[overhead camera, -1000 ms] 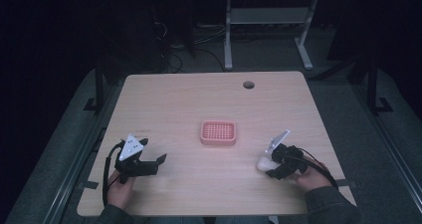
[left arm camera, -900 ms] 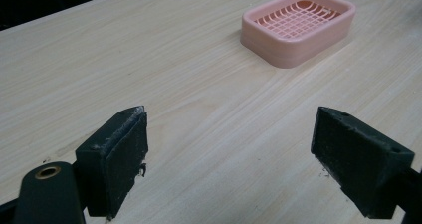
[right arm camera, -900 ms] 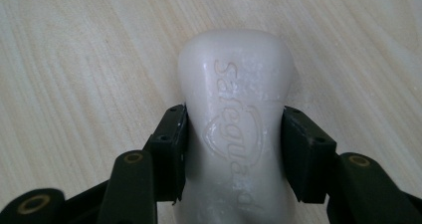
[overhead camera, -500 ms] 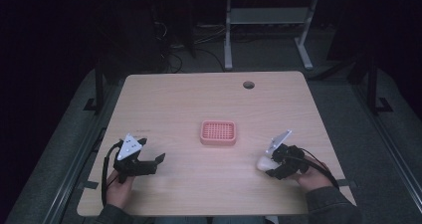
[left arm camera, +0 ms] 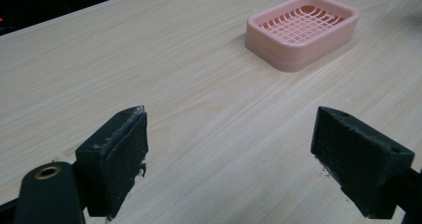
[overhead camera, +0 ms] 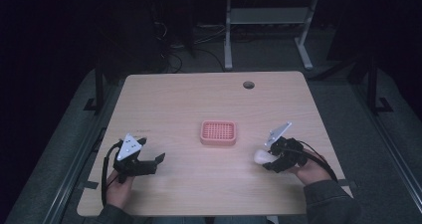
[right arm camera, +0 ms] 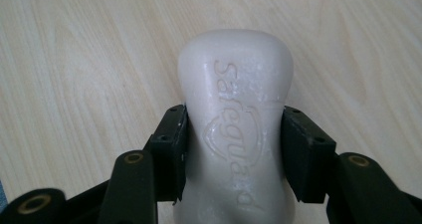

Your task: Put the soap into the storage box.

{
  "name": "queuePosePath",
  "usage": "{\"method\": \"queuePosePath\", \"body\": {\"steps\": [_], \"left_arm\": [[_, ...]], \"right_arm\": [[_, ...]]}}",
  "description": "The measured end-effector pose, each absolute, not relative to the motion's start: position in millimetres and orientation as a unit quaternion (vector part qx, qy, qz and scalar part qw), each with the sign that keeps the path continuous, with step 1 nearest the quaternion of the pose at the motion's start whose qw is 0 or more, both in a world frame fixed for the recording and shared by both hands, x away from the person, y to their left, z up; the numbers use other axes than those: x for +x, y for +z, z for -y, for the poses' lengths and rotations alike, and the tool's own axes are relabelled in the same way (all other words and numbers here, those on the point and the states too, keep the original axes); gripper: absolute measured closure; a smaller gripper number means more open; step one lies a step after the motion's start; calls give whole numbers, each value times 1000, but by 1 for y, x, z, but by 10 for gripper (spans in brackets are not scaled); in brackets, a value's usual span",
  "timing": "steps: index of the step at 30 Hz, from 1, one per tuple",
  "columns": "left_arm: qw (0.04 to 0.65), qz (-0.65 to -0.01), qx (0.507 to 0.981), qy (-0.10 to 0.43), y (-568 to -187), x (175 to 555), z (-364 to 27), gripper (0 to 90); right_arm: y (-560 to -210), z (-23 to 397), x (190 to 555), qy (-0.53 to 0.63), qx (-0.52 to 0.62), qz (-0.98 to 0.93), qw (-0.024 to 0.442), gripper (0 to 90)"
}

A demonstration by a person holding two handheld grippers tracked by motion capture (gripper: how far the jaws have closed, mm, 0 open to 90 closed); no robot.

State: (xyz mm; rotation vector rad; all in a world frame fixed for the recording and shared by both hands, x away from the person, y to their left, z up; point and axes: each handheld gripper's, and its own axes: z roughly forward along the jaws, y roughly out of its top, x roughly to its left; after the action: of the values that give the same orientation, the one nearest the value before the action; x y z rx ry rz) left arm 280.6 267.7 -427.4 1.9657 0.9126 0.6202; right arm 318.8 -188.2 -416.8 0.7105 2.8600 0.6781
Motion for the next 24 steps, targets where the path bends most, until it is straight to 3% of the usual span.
{"method": "queuePosePath", "body": {"steps": [24], "left_arm": [[429, -363, 790, 247, -427, 281, -267, 146]], "right_arm": [[-397, 164, 344, 228, 208, -949, 57, 488]]}}
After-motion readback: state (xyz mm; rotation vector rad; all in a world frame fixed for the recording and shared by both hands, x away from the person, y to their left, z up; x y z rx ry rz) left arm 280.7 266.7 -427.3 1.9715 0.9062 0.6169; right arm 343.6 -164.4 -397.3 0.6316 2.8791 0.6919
